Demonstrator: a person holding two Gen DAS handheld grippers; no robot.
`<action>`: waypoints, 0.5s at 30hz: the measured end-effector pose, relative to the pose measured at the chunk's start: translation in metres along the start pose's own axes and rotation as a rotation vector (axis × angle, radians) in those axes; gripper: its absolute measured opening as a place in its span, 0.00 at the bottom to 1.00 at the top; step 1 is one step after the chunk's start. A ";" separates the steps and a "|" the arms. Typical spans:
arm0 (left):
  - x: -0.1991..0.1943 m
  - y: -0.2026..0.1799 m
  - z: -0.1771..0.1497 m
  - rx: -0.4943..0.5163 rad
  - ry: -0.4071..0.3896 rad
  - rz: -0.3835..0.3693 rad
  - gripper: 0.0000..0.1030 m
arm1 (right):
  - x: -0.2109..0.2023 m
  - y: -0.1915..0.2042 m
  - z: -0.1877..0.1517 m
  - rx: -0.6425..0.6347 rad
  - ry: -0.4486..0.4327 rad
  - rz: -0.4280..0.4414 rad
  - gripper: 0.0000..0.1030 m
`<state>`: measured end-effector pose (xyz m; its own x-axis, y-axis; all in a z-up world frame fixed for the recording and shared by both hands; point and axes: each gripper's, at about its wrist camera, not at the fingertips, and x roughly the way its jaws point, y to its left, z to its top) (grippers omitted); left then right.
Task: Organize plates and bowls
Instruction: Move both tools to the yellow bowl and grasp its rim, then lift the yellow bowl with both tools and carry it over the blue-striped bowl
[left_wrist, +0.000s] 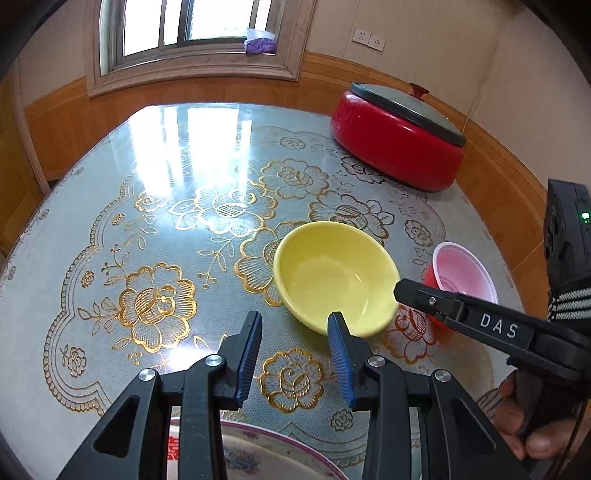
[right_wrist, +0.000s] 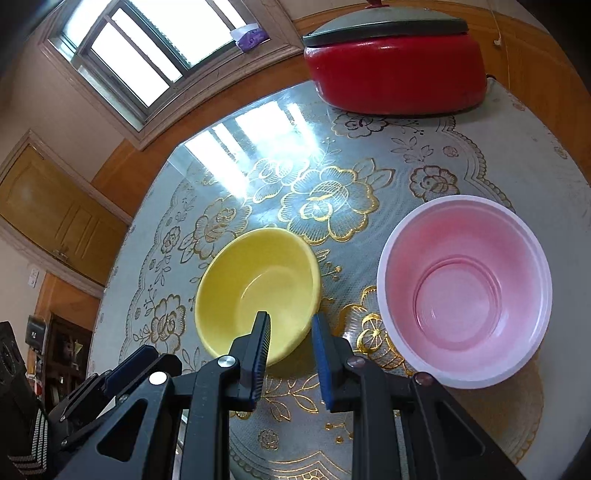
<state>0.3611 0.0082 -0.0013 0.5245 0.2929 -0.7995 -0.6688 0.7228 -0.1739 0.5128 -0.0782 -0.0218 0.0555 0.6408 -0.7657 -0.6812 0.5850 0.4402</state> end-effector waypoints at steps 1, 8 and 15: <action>0.004 0.001 0.003 -0.005 0.004 0.000 0.36 | 0.002 -0.001 0.001 0.004 0.002 -0.002 0.22; 0.028 0.006 0.015 -0.025 0.047 -0.001 0.36 | 0.017 0.000 0.005 -0.011 0.010 -0.035 0.22; 0.049 0.008 0.019 -0.028 0.087 -0.015 0.26 | 0.019 0.000 0.004 -0.029 -0.003 -0.064 0.10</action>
<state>0.3915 0.0407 -0.0308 0.4878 0.2254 -0.8434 -0.6764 0.7083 -0.2019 0.5171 -0.0640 -0.0344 0.1015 0.6040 -0.7905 -0.6968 0.6103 0.3768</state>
